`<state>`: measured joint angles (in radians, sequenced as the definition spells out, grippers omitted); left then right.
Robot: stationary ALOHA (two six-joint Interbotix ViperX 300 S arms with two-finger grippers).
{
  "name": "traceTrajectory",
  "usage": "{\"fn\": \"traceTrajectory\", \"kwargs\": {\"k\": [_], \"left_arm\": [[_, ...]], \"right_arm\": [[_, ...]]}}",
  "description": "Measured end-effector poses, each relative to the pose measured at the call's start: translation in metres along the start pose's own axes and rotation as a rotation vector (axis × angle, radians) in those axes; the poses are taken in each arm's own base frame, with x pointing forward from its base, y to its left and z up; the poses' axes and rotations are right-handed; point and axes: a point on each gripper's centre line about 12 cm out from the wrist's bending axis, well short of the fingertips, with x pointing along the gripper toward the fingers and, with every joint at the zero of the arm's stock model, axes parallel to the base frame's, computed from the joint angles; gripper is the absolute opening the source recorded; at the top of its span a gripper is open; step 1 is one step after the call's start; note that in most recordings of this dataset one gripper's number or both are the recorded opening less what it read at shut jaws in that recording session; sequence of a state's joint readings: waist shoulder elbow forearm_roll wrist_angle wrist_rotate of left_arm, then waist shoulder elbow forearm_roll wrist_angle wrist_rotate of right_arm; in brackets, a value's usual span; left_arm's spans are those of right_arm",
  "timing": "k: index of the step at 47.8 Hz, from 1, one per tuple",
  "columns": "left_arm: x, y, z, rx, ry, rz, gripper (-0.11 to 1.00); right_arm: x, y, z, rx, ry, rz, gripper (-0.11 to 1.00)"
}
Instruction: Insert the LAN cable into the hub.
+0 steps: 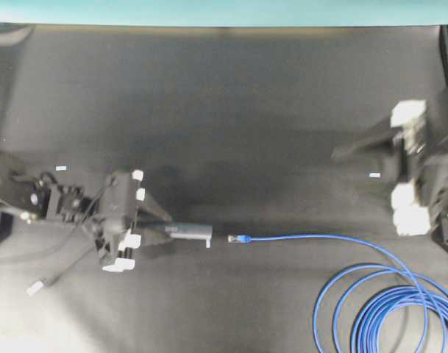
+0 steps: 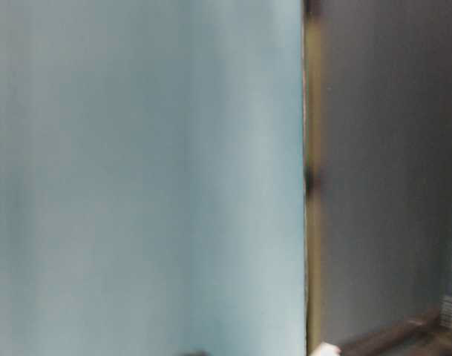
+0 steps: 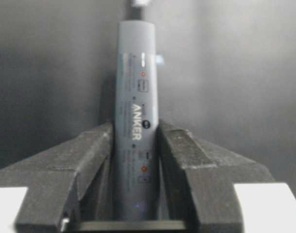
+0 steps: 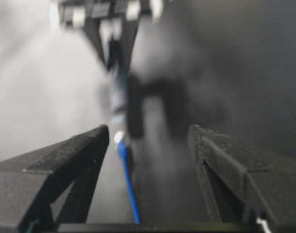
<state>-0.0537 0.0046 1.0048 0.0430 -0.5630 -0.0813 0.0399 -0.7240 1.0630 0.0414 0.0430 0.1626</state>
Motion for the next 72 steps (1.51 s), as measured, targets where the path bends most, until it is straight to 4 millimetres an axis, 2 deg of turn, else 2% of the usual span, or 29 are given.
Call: {"fn": "traceTrajectory", "kwargs": {"k": [5,11,17,23,29,37,45,55,63,72], "left_arm": [[-0.012,0.005,0.023,0.010,0.053,0.025,0.28],[-0.028,0.009,0.041,0.020,0.100,0.045,0.28],[-0.044,0.011,0.056,0.011,0.099,0.057,0.28],[-0.048,0.009,0.058,-0.004,0.096,0.052,0.28],[-0.047,0.006,0.057,-0.011,0.102,0.046,0.28],[-0.047,0.002,0.060,-0.007,0.096,0.035,0.28],[-0.047,0.001,0.059,-0.004,0.100,0.030,0.28],[-0.047,-0.001,0.061,0.004,0.088,0.026,0.28],[-0.047,-0.001,0.061,0.002,0.085,0.026,0.28],[-0.047,-0.001,0.061,0.002,0.086,0.026,0.28]], "right_arm": [[0.012,0.004,-0.014,-0.013,0.037,0.018,0.66],[0.030,0.007,-0.032,-0.024,0.065,0.033,0.66],[0.055,0.024,-0.056,-0.060,0.149,0.084,0.69],[0.089,0.027,-0.075,-0.073,0.238,0.072,0.75],[0.118,0.029,-0.085,-0.076,0.277,0.063,0.79],[0.144,0.027,-0.103,-0.079,0.302,0.055,0.79],[0.158,0.024,-0.113,-0.076,0.293,0.048,0.79],[0.171,0.013,-0.112,-0.057,0.279,0.020,0.76],[0.175,0.007,-0.117,-0.052,0.295,0.005,0.67],[0.178,0.015,-0.121,-0.062,0.302,0.022,0.55]]}}
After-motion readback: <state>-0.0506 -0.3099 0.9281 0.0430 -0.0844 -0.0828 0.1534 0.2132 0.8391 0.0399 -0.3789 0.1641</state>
